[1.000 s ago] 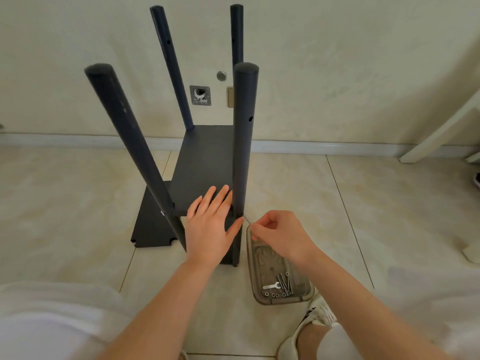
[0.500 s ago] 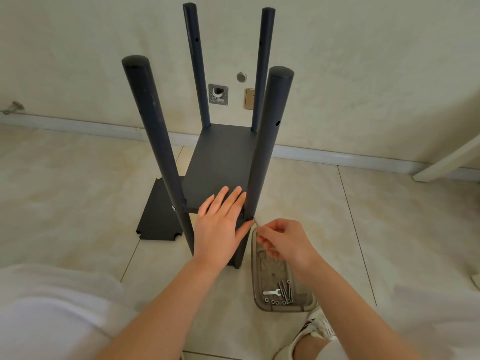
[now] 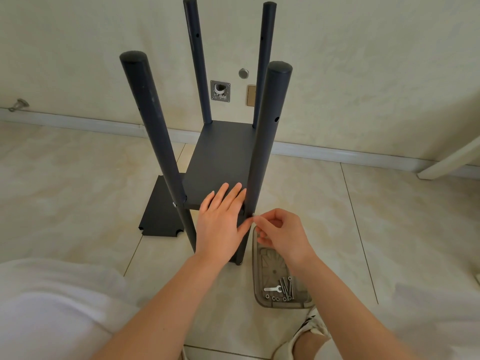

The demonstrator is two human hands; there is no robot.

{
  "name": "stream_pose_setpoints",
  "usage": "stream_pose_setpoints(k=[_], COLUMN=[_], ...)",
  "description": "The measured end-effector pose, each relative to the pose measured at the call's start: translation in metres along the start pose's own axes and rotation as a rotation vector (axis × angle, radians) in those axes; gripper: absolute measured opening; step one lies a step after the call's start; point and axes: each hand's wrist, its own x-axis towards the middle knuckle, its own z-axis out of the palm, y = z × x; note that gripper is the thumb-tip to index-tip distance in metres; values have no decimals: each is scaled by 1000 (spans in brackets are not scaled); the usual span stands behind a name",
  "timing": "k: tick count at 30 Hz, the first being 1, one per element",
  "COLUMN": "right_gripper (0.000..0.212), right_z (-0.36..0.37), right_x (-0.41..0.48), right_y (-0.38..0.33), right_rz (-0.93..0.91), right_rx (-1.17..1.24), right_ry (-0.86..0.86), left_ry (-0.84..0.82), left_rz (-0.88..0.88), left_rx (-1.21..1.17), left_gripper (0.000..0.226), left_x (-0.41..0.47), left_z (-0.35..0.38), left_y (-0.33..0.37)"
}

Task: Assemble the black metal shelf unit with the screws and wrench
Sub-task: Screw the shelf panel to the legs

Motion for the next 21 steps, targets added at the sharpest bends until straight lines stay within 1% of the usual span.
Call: stream_pose_setpoints(k=[3,4,5,7,8,10,11,12,14,16,17,19,21], right_gripper=[10,10,11,12,12,12,11,11,11,12,13,14,14], right_z=[1,1,0,-1,-1,-1,0,0,2,2,2,2,1], right_x=[1,2,2,3,4,7,9,9,9,8,8,7,8], right_y=[2,3,4,5,5,4,3,3,4,6,7,9,9], right_rz=[-52,-73,-93,-130,-143,-160,-166,-172,-187,-189,-185,-177,-176], right_rx=[3,-2,-6,-36,-64,-120,-139,-154,-172,-167,-159,-141,-134], right_ry=[13,17,21,38,49,65,67,70,84,97,99,101,101], left_ry=[-67,-49,3,158,225,286,286,266,168,44,-3,-61,-78], left_rz=[-34,-68,-130,-280,-346,-480,-568,-662,-875,-1081,-1140,-1144,-1092], left_rx=[-90,-172,-298,-557,-630,-743,-806,-863,-970,-1131,-1261,-1462,-1475], left_gripper=[58,53,46,28,20,6,10,18,29,27,22,23,24], left_x=[1,0,-3,-9,-11,-13,-13,-12,-13,-12,-11,-9,-6], left_z=[-5,-7,-11,-20,-24,-26,-25,-22,-15,-8,-5,-1,4], left_y=[3,5,8,19,24,34,36,37,36,32,31,29,25])
